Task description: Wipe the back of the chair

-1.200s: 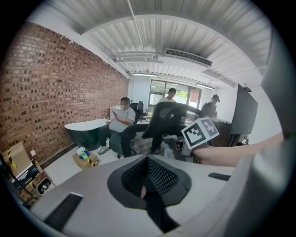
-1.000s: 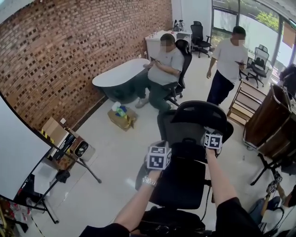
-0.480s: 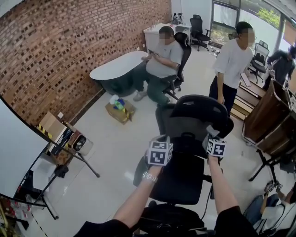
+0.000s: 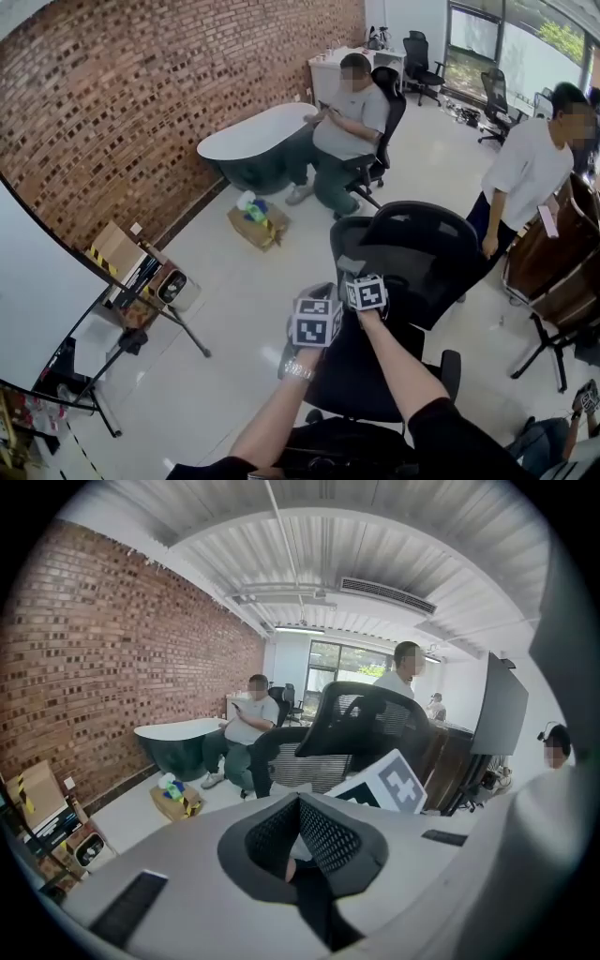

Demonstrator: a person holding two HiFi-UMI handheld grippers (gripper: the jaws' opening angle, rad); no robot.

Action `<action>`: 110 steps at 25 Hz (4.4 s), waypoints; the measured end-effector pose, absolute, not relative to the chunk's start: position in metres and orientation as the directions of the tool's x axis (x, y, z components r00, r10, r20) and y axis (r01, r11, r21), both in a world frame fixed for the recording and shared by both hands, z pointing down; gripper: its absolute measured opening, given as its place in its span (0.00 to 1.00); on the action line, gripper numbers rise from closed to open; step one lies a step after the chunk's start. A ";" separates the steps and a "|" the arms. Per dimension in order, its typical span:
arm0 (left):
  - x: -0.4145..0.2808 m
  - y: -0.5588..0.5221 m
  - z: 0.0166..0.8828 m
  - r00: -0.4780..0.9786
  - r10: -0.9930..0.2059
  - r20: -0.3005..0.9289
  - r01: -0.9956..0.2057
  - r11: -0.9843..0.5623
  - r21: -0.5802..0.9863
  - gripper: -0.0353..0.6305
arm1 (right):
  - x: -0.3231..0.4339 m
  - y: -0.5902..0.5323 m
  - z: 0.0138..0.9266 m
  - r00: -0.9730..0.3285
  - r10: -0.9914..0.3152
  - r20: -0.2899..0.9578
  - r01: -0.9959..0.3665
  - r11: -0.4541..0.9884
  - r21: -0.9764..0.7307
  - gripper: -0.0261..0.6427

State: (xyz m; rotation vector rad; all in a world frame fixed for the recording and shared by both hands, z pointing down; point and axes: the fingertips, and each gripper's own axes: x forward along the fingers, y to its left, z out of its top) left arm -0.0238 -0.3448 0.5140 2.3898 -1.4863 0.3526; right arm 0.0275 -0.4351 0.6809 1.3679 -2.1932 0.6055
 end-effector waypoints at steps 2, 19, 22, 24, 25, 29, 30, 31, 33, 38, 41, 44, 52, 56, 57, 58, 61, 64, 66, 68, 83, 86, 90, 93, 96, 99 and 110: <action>-0.029 -0.344 0.517 0.422 -0.829 0.366 -0.905 -0.405 0.128 0.06 | 0.036 -0.444 0.700 -0.353 -0.668 0.656 -0.917 0.385 -0.101 0.08; -0.022 -0.369 0.528 0.453 -0.811 0.371 -0.891 -0.425 0.159 0.06 | 0.366 -0.388 0.696 0.186 -0.749 0.636 -0.981 -0.100 0.169 0.08; -0.022 -0.368 0.528 0.462 -0.806 0.371 -0.886 -0.435 0.161 0.06 | 0.385 -0.374 0.695 0.233 -0.731 0.642 -0.972 -0.193 0.134 0.08; -0.022 -0.366 0.530 0.462 -0.805 0.371 -0.886 -0.436 0.158 0.06 | 0.356 -0.375 0.692 0.167 -0.761 0.627 -0.984 -0.167 0.060 0.08; -0.022 -0.364 0.530 0.462 -0.805 0.371 -0.886 -0.436 0.156 0.06 | 0.333 -0.377 0.690 0.120 -0.780 0.615 -0.991 -0.126 0.033 0.08; -0.021 -0.355 0.529 0.456 -0.803 0.382 -0.888 -0.436 0.143 0.06 | 0.200 -0.389 0.681 -0.156 -0.822 0.548 -0.985 0.168 -0.029 0.08; -0.025 -0.354 0.527 0.453 -0.806 0.382 -0.890 -0.434 0.139 0.06 | 0.164 -0.393 0.683 -0.222 -0.806 0.548 -0.970 0.240 -0.038 0.08; -0.030 -0.354 0.525 0.448 -0.809 0.380 -0.892 -0.431 0.135 0.06 | 0.132 -0.399 0.691 -0.272 -0.783 0.560 -0.954 0.297 -0.047 0.08; -0.040 -0.354 0.521 0.435 -0.816 0.380 -0.898 -0.421 0.125 0.06 | 0.078 -0.412 0.708 -0.333 -0.737 0.588 -0.926 0.372 -0.059 0.08; -0.049 -0.344 0.518 0.417 -0.822 0.388 -0.906 -0.411 0.101 0.06 | 0.032 -0.440 0.737 -0.341 -0.680 0.649 -0.912 0.408 -0.052 0.08; -0.048 -0.342 0.522 0.408 -0.822 0.396 -0.909 -0.405 0.096 0.06 | 0.072 -0.446 0.743 -0.265 -0.695 0.669 -0.934 0.357 0.001 0.08; -0.047 -0.346 0.528 0.408 -0.820 0.401 -0.910 -0.403 0.101 0.06 | 0.139 -0.442 0.746 -0.166 -0.718 0.676 -0.967 0.253 0.032 0.08; -0.027 -0.355 0.540 0.427 -0.798 0.425 -0.900 -0.419 0.117 0.06 | 0.361 -0.382 0.740 0.136 -0.705 0.696 -0.989 -0.056 0.136 0.08; -0.011 -0.354 0.542 0.445 -0.785 0.431 -0.890 -0.439 0.120 0.06 | 0.409 -0.356 0.731 0.152 -0.717 0.680 -0.988 -0.138 0.075 0.08; -0.008 -0.353 0.542 0.449 -0.783 0.430 -0.888 -0.444 0.120 0.06 | 0.408 -0.354 0.727 0.147 -0.724 0.673 -0.988 -0.145 0.060 0.08; -0.005 -0.354 0.541 0.453 -0.782 0.428 -0.886 -0.448 0.120 0.06 | 0.399 -0.354 0.724 0.134 -0.734 0.665 -0.989 -0.137 0.047 0.08; 0.004 -0.357 0.539 0.461 -0.779 0.426 -0.881 -0.457 0.119 0.06 | 0.333 -0.365 0.712 0.027 -0.776 0.631 -1.000 -0.022 0.017 0.08; 0.009 -0.355 0.539 0.465 -0.773 0.431 -0.878 -0.464 0.115 0.06 | 0.233 -0.376 0.712 -0.147 -0.776 0.613 -0.985 0.169 -0.023 0.08; 0.012 -0.353 0.536 0.466 -0.774 0.429 -0.878 -0.465 0.114 0.06 | 0.168 -0.385 0.713 -0.262 -0.749 0.608 -0.958 0.279 -0.069 0.08; 0.014 -0.352 0.532 0.462 -0.779 0.424 -0.881 -0.460 0.114 0.06 | 0.119 -0.395 0.719 -0.342 -0.709 0.617 -0.928 0.357 -0.104 0.08; -0.017 -0.340 0.535 0.420 -0.796 0.436 -0.902 -0.420 0.102 0.06 | 0.129 -0.406 0.795 -0.239 -0.557 0.795 -0.938 0.343 -0.042 0.08; -0.019 -0.339 0.534 0.420 -0.798 0.431 -0.901 -0.423 0.096 0.06 | 0.192 -0.402 0.797 -0.151 -0.607 0.780 -0.959 0.281 0.034 0.08; -0.016 -0.340 0.535 0.425 -0.795 0.433 -0.899 -0.428 0.096 0.06 | 0.297 -0.382 0.796 -0.007 -0.631 0.775 -0.991 0.110 0.081 0.08; -0.009 -0.339 0.535 0.442 -0.789 0.427 -0.891 -0.443 0.101 0.06 | 0.367 -0.360 0.782 0.105 -0.662 0.742 -0.991 -0.007 0.133 0.08; -0.004 -0.338 0.533 0.454 -0.785 0.421 -0.884 -0.455 0.105 0.06 | 0.410 -0.331 0.781 0.156 -0.643 0.750 -0.988 -0.093 0.126 0.08; 0.001 -0.336 0.532 0.458 -0.786 0.415 -0.883 -0.456 0.110 0.06 | 0.397 -0.320 0.774 0.116 -0.674 0.729 -0.993 -0.053 0.109 0.08; -0.011 -0.331 0.528 0.442 -0.801 0.405 -0.893 -0.436 0.113 0.06 | 0.111 -0.374 0.794 -0.340 -0.618 0.709 -0.921 0.370 -0.119 0.08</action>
